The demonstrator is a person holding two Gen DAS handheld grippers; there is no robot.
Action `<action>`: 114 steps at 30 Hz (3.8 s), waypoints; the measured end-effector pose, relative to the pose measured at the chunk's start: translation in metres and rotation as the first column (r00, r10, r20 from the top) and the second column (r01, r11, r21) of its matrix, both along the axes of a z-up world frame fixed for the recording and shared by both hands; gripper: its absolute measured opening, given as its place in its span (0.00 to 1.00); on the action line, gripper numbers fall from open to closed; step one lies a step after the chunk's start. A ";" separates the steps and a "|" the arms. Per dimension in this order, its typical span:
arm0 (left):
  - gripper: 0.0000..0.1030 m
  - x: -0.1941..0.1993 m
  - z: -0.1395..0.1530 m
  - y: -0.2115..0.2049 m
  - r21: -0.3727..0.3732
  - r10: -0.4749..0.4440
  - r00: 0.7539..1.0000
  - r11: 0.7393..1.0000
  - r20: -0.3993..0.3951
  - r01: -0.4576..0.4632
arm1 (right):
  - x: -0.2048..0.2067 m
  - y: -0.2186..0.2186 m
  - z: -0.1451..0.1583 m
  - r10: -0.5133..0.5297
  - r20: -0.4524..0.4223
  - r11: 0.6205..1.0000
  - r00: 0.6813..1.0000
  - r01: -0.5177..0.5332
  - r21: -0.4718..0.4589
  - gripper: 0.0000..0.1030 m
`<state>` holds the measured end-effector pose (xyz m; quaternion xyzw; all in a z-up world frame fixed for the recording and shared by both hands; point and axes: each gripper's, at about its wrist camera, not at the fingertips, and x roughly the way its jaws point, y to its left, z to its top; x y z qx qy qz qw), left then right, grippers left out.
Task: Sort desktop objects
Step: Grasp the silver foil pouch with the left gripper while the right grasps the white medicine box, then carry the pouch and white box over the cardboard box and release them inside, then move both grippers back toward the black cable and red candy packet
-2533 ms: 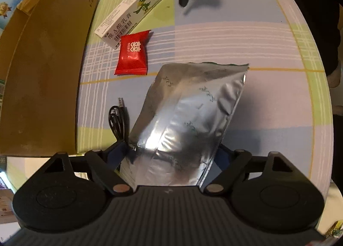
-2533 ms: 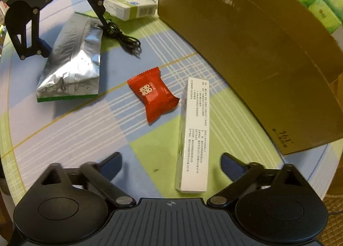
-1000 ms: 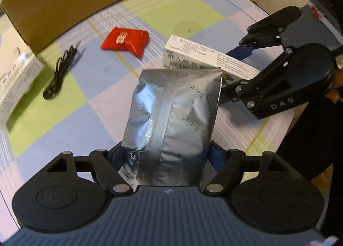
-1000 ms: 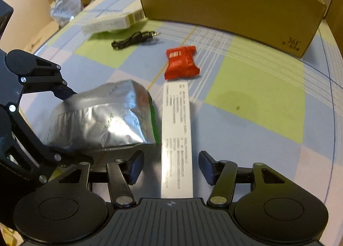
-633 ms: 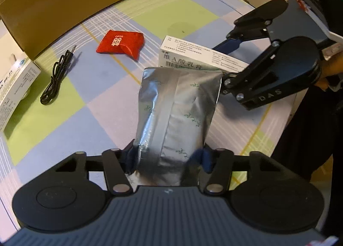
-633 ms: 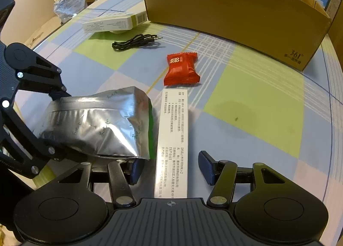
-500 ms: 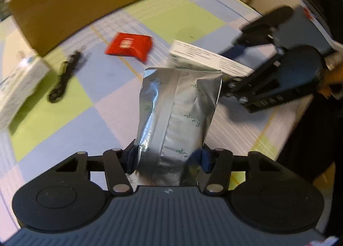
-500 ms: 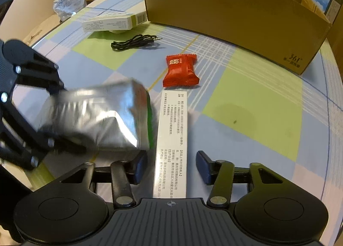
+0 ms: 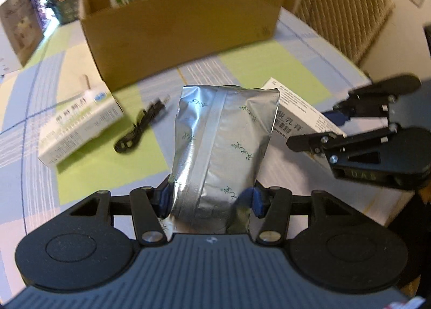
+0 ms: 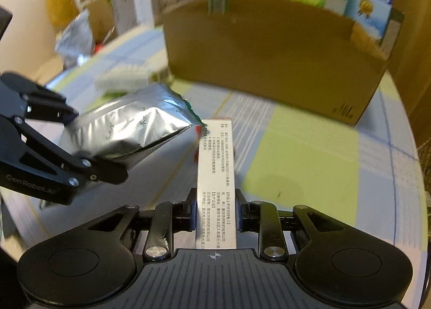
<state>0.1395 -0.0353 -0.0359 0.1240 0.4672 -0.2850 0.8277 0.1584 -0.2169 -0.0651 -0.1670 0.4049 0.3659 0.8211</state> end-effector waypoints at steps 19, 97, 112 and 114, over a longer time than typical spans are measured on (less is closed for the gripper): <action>0.49 0.045 0.069 -0.010 -0.091 0.131 0.979 0.989 0.159 -0.118 | 0.031 0.009 0.062 -0.103 0.140 0.982 0.985 0.078 0.171 0.22; 0.50 0.261 0.086 -0.052 -0.014 0.140 0.980 0.990 0.142 -0.139 | 0.192 0.060 0.087 -0.321 0.142 0.910 0.936 0.263 0.320 0.22; 0.59 0.218 0.102 -0.011 -0.180 0.255 0.953 0.958 0.165 -0.225 | 0.208 0.054 0.083 -0.360 0.107 0.856 0.927 0.283 0.434 0.30; 0.60 0.209 0.100 -0.004 -0.194 0.273 0.948 0.951 0.163 -0.240 | 0.209 0.049 0.082 -0.382 0.099 0.841 0.919 0.301 0.449 0.71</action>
